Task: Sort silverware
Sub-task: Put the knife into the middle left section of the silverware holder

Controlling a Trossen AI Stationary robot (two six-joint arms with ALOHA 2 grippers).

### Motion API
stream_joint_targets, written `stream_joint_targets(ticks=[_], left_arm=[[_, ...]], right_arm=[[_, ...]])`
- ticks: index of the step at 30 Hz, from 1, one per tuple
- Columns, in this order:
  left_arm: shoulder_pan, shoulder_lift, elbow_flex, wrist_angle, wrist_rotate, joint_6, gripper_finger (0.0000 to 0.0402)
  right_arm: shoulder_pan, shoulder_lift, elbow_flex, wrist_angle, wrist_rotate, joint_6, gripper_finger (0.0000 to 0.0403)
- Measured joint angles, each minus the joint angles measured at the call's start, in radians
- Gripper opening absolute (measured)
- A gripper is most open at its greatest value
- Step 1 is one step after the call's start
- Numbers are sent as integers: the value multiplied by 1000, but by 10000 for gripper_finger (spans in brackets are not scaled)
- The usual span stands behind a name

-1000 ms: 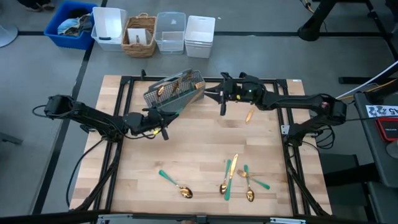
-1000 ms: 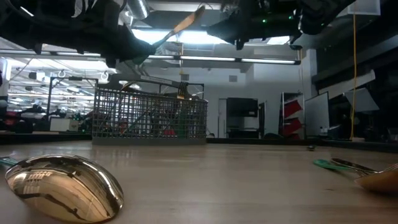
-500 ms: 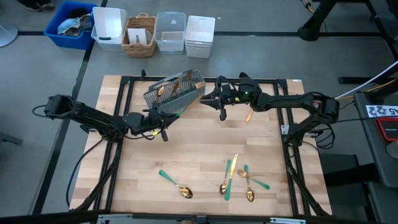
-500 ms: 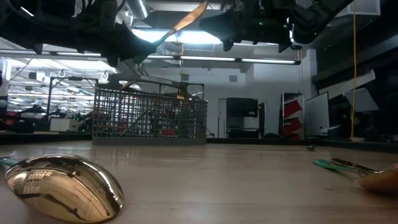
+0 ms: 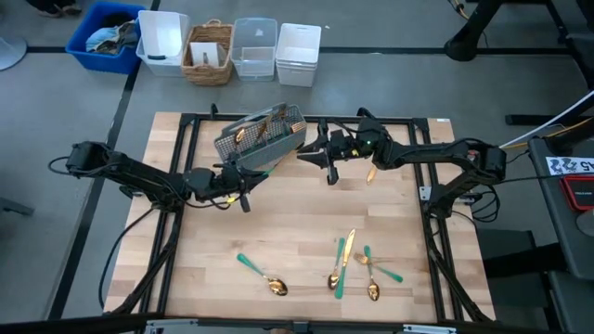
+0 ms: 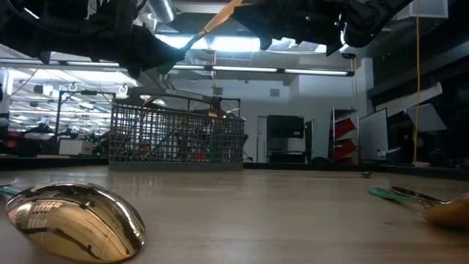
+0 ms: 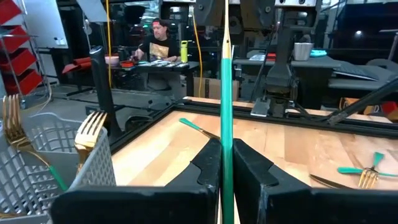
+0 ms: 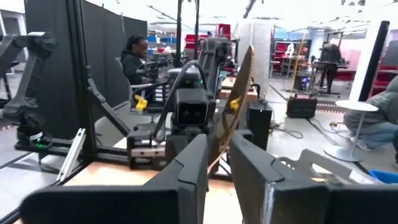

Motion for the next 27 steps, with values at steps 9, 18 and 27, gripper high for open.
stream_joint_targets(ticks=[9,18,27], left_arm=[[0,1,0,-6,19,-2,14],[0,1,0,-6,20,-2,14],[0,1,0,-9,24,4,17]], right_arm=[[21,0,64,-62,65,0,69],[21,0,64,-145,64,-32,69],[21,0,64,-146,56,-72,10]])
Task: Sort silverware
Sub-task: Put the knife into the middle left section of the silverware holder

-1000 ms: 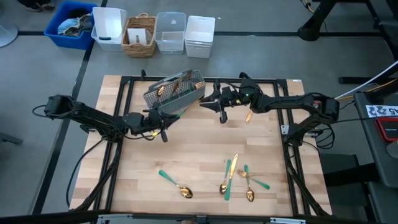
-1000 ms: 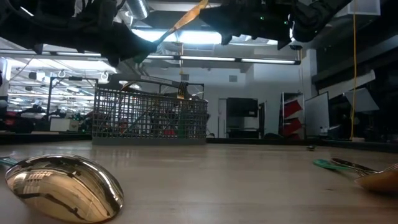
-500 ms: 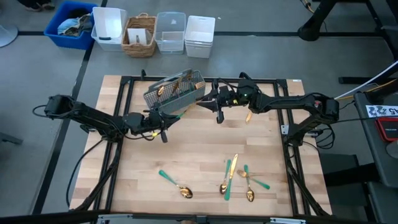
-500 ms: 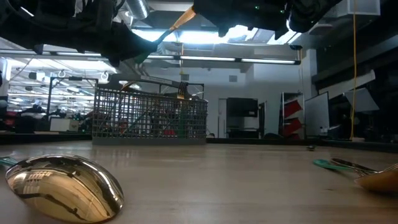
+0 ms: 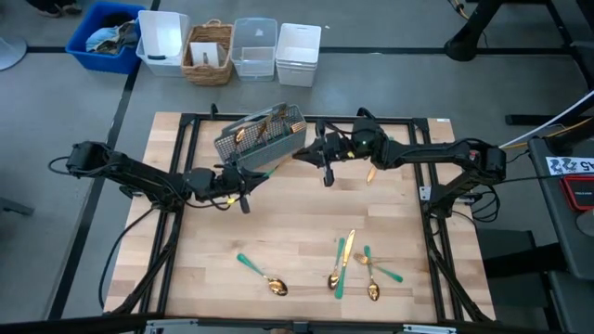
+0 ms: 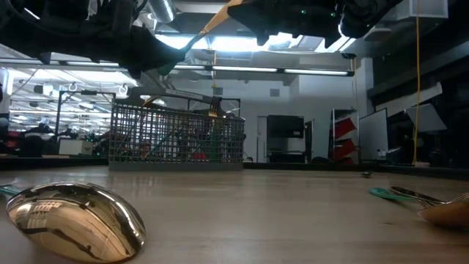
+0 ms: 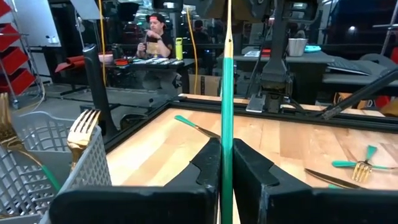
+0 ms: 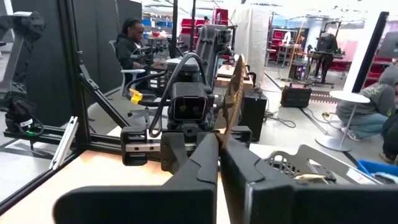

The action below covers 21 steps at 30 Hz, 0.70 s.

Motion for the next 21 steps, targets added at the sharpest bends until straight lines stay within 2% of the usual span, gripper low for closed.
stream_joint_targets(ticks=[5,9,21], left_arm=[[0,-1,0,1,-1,-6,14],[0,-1,0,-2,-1,-3,16],[8,-2,0,1,-20,-8,94]], right_arm=[[0,0,0,4,3,-9,33],[-1,0,0,5,-4,-7,11],[0,0,0,19,29,-37,4]])
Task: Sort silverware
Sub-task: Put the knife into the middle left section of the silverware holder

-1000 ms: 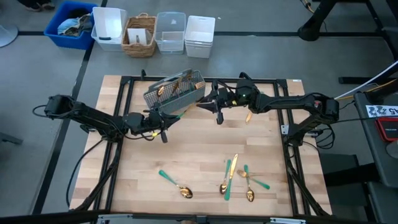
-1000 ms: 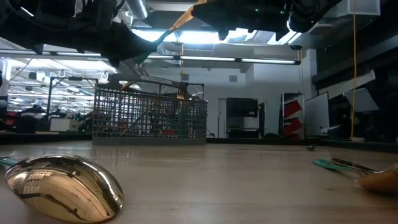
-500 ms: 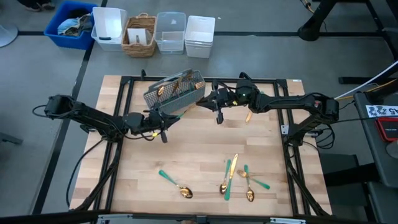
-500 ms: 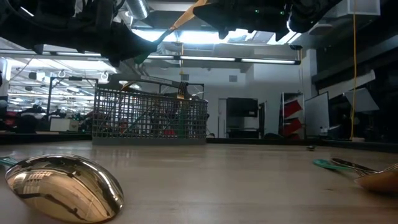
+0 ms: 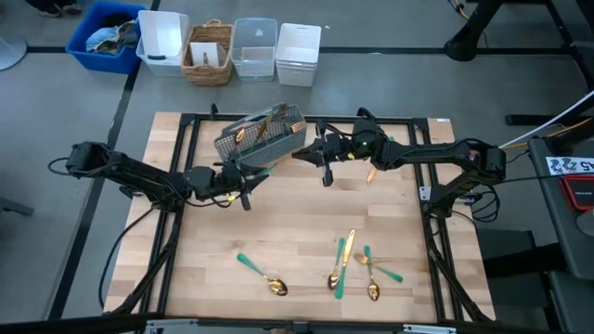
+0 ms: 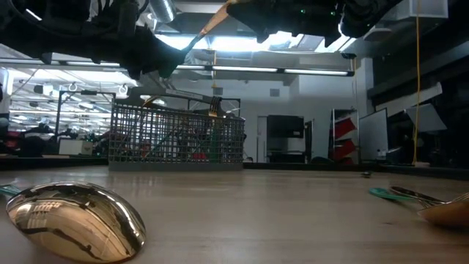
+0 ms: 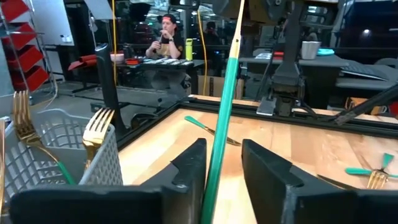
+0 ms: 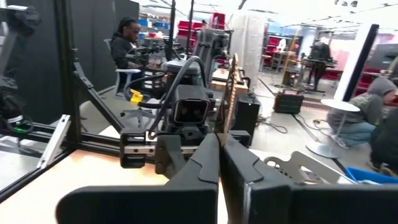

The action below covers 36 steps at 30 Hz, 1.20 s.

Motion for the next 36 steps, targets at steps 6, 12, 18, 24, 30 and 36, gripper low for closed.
stream_joint_targets(ticks=[6,12,18,24,30,36], left_arm=[[10,-24,0,-6,-2,4,131],[6,-157,0,-28,-78,38,138],[7,-328,0,-233,-125,17,138],[7,-439,0,-484,-126,-127,138],[4,-469,0,-650,-117,-289,139],[-8,-462,0,-758,-116,-383,139]], right_arm=[[0,0,0,4,71,-51,3],[-2,0,0,13,177,-138,1],[-3,0,0,14,322,-213,1],[-19,54,17,66,305,-209,1],[-14,203,154,55,259,-207,1],[-15,336,321,-82,260,-192,0]])
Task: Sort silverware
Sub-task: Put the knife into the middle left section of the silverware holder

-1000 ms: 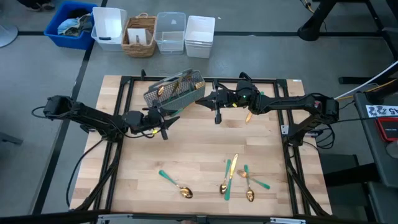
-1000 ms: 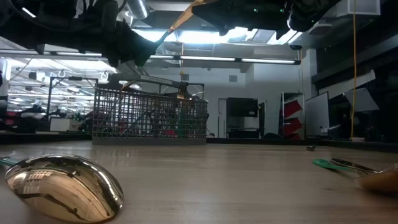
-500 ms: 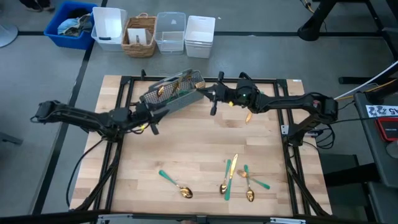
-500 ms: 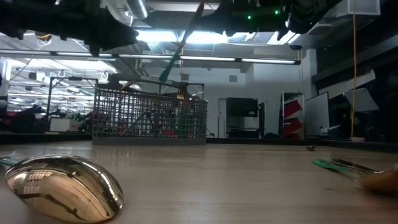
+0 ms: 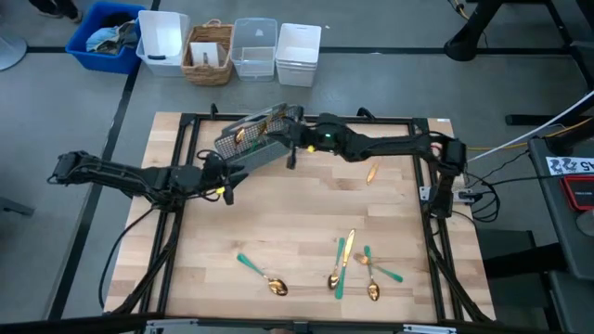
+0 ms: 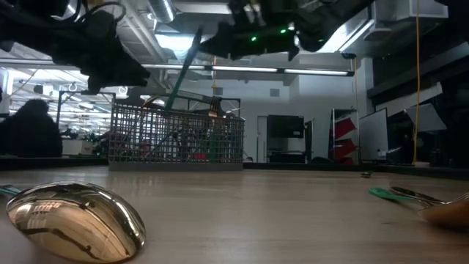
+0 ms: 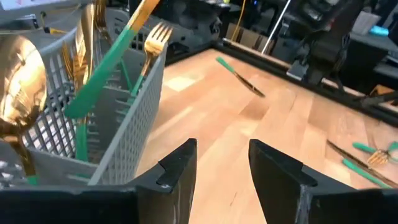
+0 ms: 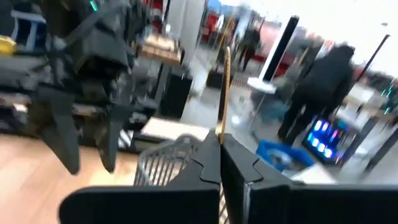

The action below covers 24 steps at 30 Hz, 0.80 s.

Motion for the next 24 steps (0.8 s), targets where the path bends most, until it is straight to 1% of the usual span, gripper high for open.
stream_joint_targets(ticks=[5,8,12,18,24], left_arm=[[-17,1,0,-33,0,-11,139],[-26,1,0,-32,0,-11,139],[-37,1,0,-33,0,-12,139],[-53,1,0,-33,0,-15,139],[-60,1,0,-51,0,-42,139]], right_arm=[[1,66,94,-151,10,27,1],[1,93,122,-183,10,29,1],[1,107,125,-186,16,22,9],[0,108,125,-182,54,21,45],[1,108,125,-184,56,21,91]])
